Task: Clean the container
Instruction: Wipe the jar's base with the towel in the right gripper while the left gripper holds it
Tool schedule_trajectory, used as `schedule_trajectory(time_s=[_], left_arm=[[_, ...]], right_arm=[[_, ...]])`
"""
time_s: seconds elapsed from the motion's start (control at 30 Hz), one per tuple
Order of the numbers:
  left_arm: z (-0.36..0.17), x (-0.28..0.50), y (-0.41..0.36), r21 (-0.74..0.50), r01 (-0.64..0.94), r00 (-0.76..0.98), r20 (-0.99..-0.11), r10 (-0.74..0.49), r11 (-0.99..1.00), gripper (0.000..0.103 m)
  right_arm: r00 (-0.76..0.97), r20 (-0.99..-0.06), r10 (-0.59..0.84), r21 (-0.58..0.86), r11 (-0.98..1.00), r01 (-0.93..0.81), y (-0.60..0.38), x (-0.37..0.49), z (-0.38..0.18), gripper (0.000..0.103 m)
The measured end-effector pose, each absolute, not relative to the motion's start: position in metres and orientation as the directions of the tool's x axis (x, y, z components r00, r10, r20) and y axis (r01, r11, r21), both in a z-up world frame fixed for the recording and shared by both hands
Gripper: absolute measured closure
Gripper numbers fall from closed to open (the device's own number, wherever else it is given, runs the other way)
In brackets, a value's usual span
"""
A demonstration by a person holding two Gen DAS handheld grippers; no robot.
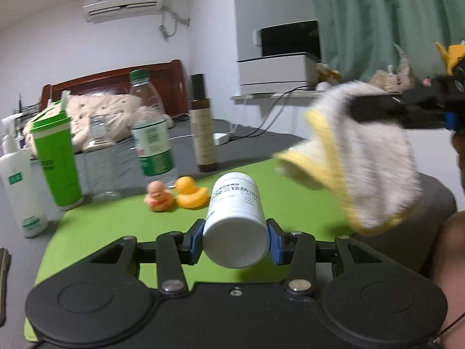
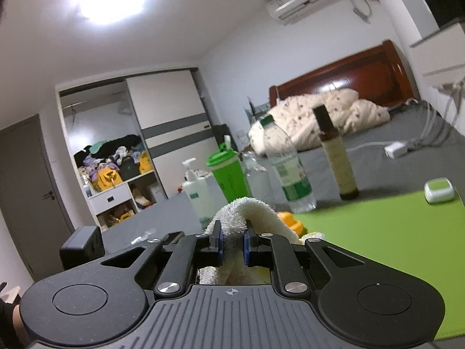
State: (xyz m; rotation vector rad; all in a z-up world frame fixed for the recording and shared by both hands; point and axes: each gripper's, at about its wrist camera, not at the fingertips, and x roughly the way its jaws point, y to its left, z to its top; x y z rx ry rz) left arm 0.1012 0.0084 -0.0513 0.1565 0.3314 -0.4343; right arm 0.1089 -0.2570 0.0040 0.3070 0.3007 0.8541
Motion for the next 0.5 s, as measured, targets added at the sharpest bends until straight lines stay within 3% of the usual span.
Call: schedule_trajectory(time_s=[0.2,0.5], left_arm=[[-0.063,0.094,-0.008,0.058,0.47,0.828,-0.375,-0.417,0.881,0.06],[-0.072,0.091,-0.009,0.051,0.471,0.82,-0.394,-0.415,0.881,0.06]], right_arm=[[0.589,-0.185,0.786,0.286,0.617,-0.733,-0.221,0.109,0.008,0.09],[0.512,-0.29,0.808,0.312,0.586,-0.748,-0.196,0.114,-0.025,0.091]])
